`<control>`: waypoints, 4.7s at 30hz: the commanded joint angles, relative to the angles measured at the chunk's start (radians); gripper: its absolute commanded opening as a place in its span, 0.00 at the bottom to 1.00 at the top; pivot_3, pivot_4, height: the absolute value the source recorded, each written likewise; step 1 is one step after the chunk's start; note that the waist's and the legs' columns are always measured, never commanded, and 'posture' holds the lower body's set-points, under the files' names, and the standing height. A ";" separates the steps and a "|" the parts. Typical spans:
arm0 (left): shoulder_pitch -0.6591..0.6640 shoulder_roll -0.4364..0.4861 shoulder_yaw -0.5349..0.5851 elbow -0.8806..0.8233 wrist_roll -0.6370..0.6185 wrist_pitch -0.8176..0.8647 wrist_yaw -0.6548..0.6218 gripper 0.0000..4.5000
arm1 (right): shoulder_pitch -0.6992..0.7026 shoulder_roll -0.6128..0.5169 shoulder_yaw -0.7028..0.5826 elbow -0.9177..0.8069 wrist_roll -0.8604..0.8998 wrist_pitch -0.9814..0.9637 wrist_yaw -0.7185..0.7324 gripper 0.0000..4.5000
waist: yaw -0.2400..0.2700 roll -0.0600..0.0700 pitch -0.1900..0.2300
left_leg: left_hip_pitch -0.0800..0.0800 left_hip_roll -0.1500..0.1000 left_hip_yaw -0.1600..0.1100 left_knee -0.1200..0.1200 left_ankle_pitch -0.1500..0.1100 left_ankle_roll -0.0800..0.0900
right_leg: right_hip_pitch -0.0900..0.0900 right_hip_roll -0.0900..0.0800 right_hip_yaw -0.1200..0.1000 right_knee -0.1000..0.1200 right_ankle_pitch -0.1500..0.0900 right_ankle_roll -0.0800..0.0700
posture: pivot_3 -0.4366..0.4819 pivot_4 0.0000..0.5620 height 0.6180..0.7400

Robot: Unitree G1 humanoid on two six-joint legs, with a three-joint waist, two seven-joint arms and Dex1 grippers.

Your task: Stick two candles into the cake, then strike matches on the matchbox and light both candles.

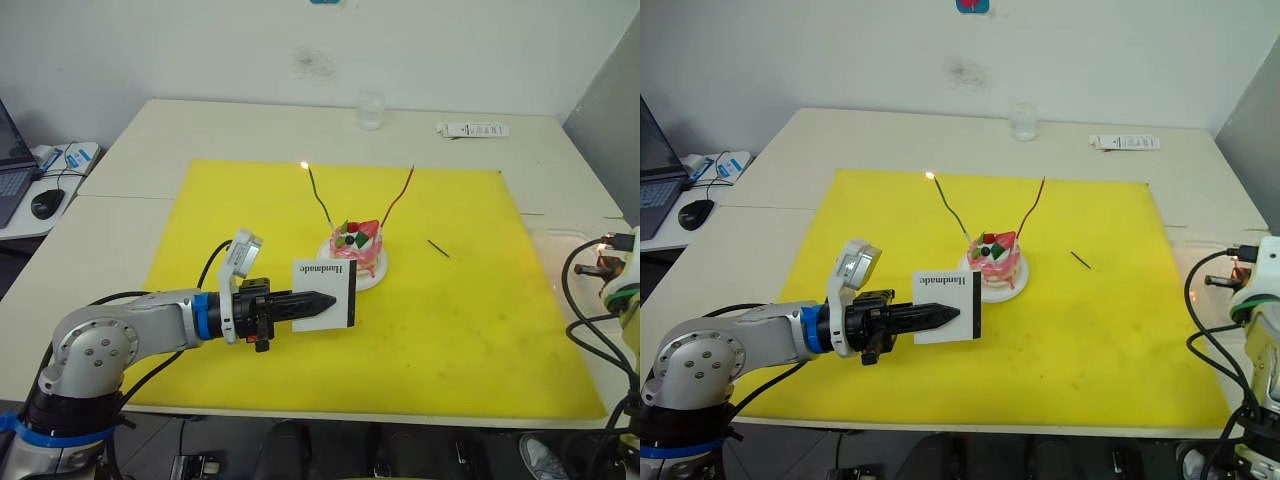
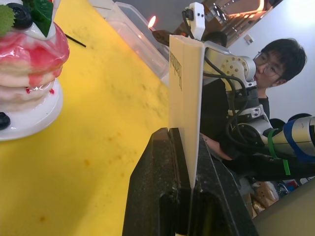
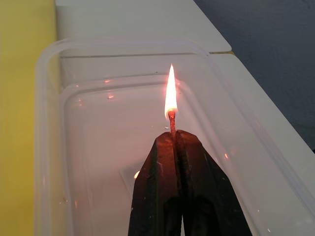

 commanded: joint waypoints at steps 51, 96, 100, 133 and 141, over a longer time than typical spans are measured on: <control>0.060 0.019 0.067 -0.070 -0.057 0.009 0.041 0.00 | -0.223 0.072 0.506 0.319 0.044 -0.508 0.519 0.63 | -0.001 0.000 0.000 | 0.001 0.001 -0.001 0.001 0.002 -0.003 | 0.000 0.002 0.000 0.001 0.003 -0.005 | 0.48 0.27 1.00; 0.061 0.028 0.062 -0.063 -0.053 0.007 0.040 0.00 | -0.227 0.061 0.478 0.297 0.067 -0.442 0.531 0.01 | -0.001 0.000 0.000 | 0.001 0.001 -0.001 0.001 0.002 -0.004 | 0.000 0.002 0.000 0.001 0.003 -0.005 | 0.48 0.27 1.00; 0.067 0.030 0.068 -0.065 -0.053 0.006 0.038 0.00 | -0.197 0.031 0.460 0.194 0.107 -0.379 0.561 0.01 | -0.001 0.000 0.000 | 0.001 0.001 -0.001 0.001 0.002 -0.004 | 0.000 0.002 0.000 0.001 0.003 -0.005 | 0.48 0.27 1.00; -0.003 -0.047 0.014 0.035 -0.034 0.021 0.069 0.00 | -0.085 -0.186 0.533 -0.465 0.402 -0.196 0.770 0.01 | 0.002 0.000 0.000 | 0.000 0.001 -0.004 0.002 0.000 0.000 | 0.001 0.002 -0.002 0.001 0.001 -0.002 | 0.48 0.27 1.00; -0.023 -0.075 0.002 0.039 -0.028 0.027 0.076 0.00 | -0.096 -0.169 0.583 -0.452 0.363 -0.270 0.774 0.01 | 0.001 0.000 0.000 | 0.001 0.001 -0.004 0.002 0.000 -0.001 | 0.001 0.002 -0.002 0.001 0.003 -0.005 | 0.48 0.27 1.00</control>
